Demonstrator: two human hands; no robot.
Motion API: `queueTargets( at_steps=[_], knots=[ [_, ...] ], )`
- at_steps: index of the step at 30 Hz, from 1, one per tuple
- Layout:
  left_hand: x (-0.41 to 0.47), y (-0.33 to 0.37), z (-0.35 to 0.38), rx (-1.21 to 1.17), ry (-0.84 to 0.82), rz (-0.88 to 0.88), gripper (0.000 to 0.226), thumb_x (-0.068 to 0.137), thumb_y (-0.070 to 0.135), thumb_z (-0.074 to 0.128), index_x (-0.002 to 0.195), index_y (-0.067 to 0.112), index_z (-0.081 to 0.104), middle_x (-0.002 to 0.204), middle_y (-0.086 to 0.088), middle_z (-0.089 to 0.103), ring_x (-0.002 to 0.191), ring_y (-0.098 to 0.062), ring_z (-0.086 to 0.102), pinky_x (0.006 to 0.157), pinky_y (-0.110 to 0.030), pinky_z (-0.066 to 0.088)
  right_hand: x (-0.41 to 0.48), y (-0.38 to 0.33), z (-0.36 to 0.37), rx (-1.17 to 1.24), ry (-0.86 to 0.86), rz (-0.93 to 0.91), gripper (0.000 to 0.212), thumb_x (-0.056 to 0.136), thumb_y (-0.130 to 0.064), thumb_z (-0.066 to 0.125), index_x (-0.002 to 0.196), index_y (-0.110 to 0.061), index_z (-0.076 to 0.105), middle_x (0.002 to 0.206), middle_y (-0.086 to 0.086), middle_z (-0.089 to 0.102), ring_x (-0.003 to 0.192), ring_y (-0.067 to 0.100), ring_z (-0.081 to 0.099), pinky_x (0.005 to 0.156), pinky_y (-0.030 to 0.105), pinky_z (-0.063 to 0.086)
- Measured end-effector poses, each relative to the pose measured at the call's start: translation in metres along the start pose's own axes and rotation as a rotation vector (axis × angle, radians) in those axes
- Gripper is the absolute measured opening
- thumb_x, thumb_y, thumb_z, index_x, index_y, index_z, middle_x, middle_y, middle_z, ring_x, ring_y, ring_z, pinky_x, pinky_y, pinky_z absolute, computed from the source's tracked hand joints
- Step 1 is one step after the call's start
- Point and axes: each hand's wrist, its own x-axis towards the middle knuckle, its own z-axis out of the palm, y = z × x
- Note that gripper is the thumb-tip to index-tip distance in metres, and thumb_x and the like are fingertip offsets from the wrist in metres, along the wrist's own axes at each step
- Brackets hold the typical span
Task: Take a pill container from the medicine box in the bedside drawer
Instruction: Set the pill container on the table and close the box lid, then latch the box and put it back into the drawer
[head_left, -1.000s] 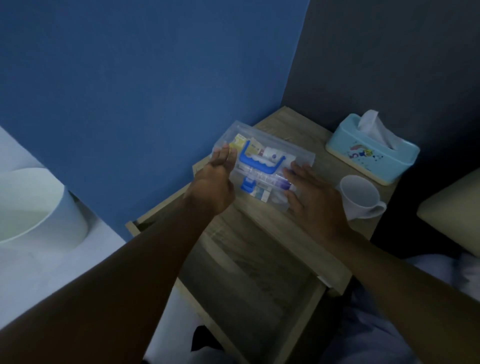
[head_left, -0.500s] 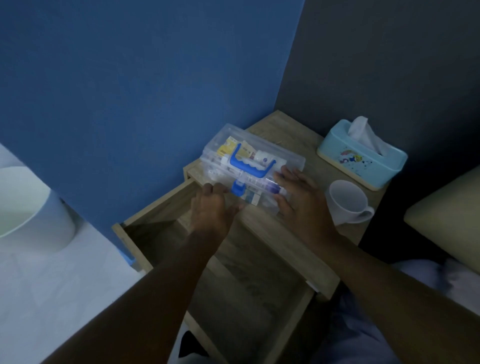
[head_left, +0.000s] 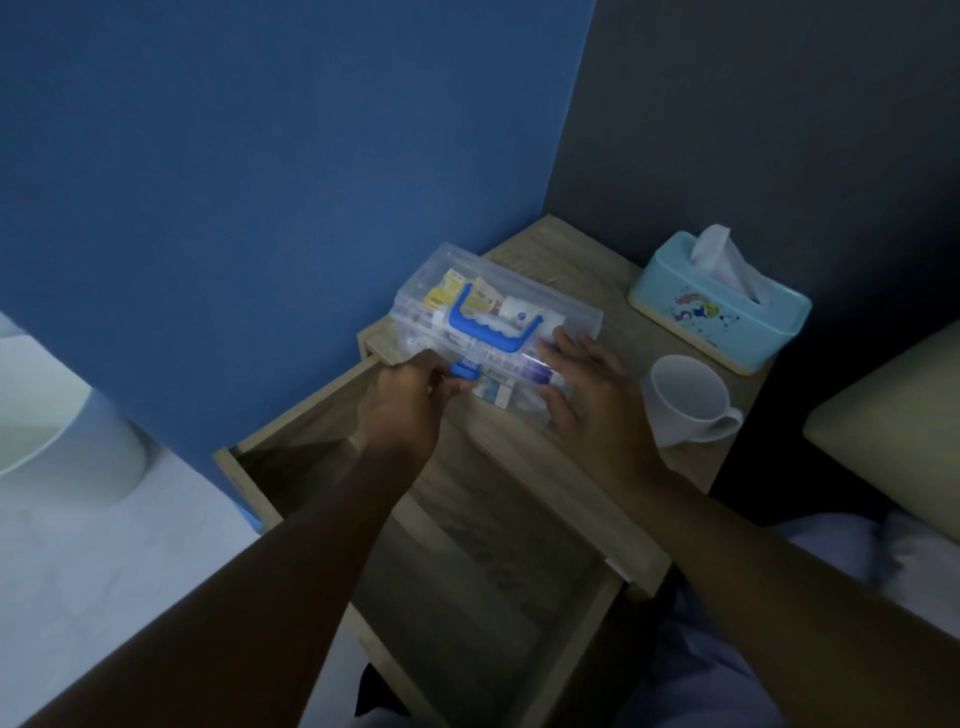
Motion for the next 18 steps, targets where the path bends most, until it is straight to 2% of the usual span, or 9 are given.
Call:
queueTargets(
  at_steps=[4, 7, 9, 10, 12, 14, 18],
  knots=[
    [0.002, -0.005, 0.002, -0.113, -0.017, 0.019, 0.02, 0.088, 0.039, 0.064, 0.1, 0.024, 0.07, 0.089, 0.01, 0.073, 0.079, -0.004, 0.067, 0.073, -0.032, 0.058, 0.001, 0.001, -0.001, 0.004, -0.007, -0.003, 0.044, 0.095, -0.017, 0.062, 0.139, -0.016, 0.056, 0.148, 0.005, 0.052, 0.144, 0.023, 0.038, 0.113, 0.032, 0.033],
    [0.002, -0.005, 0.001, -0.111, -0.019, 0.082, 0.019, 0.09, 0.034, 0.064, 0.099, 0.021, 0.074, 0.08, 0.015, 0.068, 0.069, 0.005, 0.061, 0.065, -0.01, 0.046, 0.001, 0.001, -0.002, 0.015, -0.005, -0.003, 0.044, 0.095, -0.016, 0.063, 0.138, -0.015, 0.056, 0.148, 0.005, 0.053, 0.143, 0.022, 0.038, 0.112, 0.031, 0.035],
    [0.001, -0.005, 0.002, -0.089, 0.002, 0.123, 0.017, 0.09, 0.03, 0.065, 0.099, 0.02, 0.075, 0.081, 0.015, 0.068, 0.066, 0.006, 0.059, 0.063, -0.003, 0.038, 0.001, 0.001, -0.002, 0.014, 0.001, -0.005, 0.043, 0.095, -0.016, 0.062, 0.138, -0.015, 0.057, 0.148, 0.005, 0.053, 0.143, 0.023, 0.039, 0.111, 0.029, 0.034],
    [0.0, -0.004, 0.003, -0.085, 0.008, 0.13, 0.016, 0.091, 0.028, 0.064, 0.1, 0.019, 0.075, 0.083, 0.013, 0.07, 0.069, 0.004, 0.06, 0.066, -0.003, 0.039, 0.001, 0.001, -0.001, 0.012, 0.003, -0.008, 0.043, 0.095, -0.017, 0.062, 0.138, -0.014, 0.057, 0.147, 0.006, 0.053, 0.143, 0.023, 0.04, 0.111, 0.029, 0.033],
    [-0.003, -0.003, 0.006, -0.096, 0.004, 0.114, 0.018, 0.093, 0.027, 0.061, 0.101, 0.018, 0.074, 0.085, 0.008, 0.072, 0.074, -0.001, 0.064, 0.069, -0.012, 0.049, 0.0, 0.002, -0.001, 0.012, 0.005, -0.011, 0.042, 0.096, -0.017, 0.061, 0.138, -0.014, 0.057, 0.148, 0.006, 0.053, 0.143, 0.023, 0.04, 0.111, 0.03, 0.033],
    [-0.005, -0.002, 0.008, -0.125, -0.03, 0.062, 0.02, 0.095, 0.029, 0.057, 0.102, 0.018, 0.071, 0.082, 0.005, 0.069, 0.074, -0.006, 0.066, 0.067, -0.021, 0.052, 0.0, 0.002, -0.001, 0.006, -0.003, -0.007, 0.043, 0.096, -0.018, 0.061, 0.138, -0.014, 0.056, 0.148, 0.006, 0.052, 0.143, 0.023, 0.039, 0.112, 0.032, 0.034],
    [-0.011, -0.003, 0.006, -0.285, -0.147, 0.04, 0.02, 0.097, 0.034, 0.052, 0.107, 0.023, 0.065, 0.077, 0.011, 0.064, 0.069, 0.004, 0.063, 0.06, -0.01, 0.045, 0.0, 0.0, -0.003, 0.0, -0.018, -0.009, 0.044, 0.096, -0.017, 0.061, 0.139, -0.015, 0.055, 0.149, 0.007, 0.052, 0.143, 0.024, 0.039, 0.112, 0.035, 0.035]
  ],
)
